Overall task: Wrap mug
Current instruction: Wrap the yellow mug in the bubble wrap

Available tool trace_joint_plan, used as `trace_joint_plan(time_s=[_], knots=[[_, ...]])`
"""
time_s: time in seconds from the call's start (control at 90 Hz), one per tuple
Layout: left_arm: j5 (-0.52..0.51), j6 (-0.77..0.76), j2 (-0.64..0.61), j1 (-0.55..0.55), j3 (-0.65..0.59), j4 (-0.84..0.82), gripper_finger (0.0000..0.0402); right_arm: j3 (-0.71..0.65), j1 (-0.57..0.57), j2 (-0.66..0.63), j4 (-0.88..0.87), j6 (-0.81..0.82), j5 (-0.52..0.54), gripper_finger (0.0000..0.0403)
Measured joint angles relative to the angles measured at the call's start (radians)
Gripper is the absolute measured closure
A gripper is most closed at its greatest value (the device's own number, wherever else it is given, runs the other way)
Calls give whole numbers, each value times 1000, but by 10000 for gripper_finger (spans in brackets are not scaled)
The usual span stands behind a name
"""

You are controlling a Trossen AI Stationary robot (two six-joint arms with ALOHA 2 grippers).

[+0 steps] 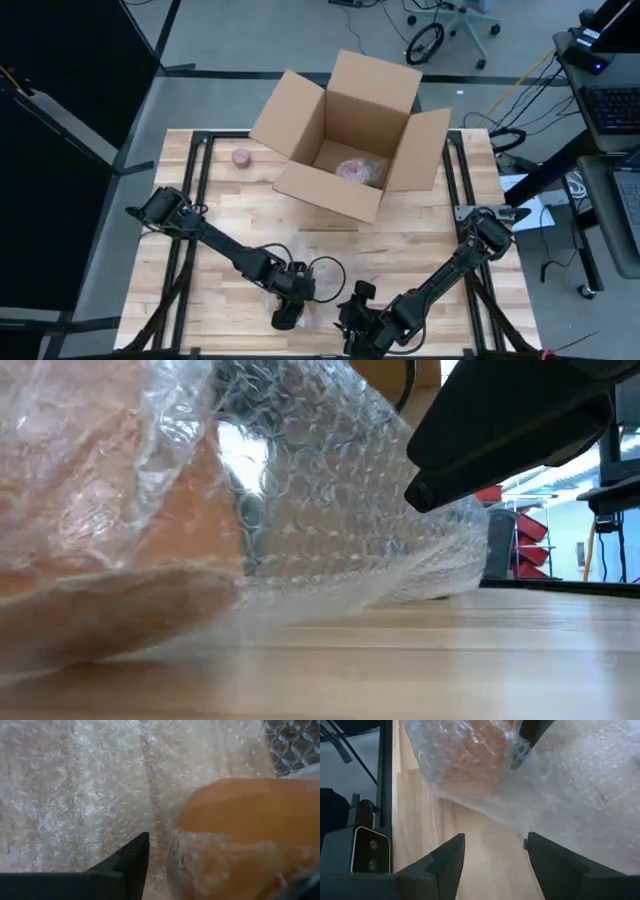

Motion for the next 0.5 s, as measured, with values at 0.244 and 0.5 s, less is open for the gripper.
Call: trace_joint_plan(time_s=[0.244,0.5], knots=[[0,-17,-18,-2,68,-129,235,0,0,0,22,-34,5,204],[13,-23,-19,1,87,-174,235,0,0,0,88,-139,27,204]])
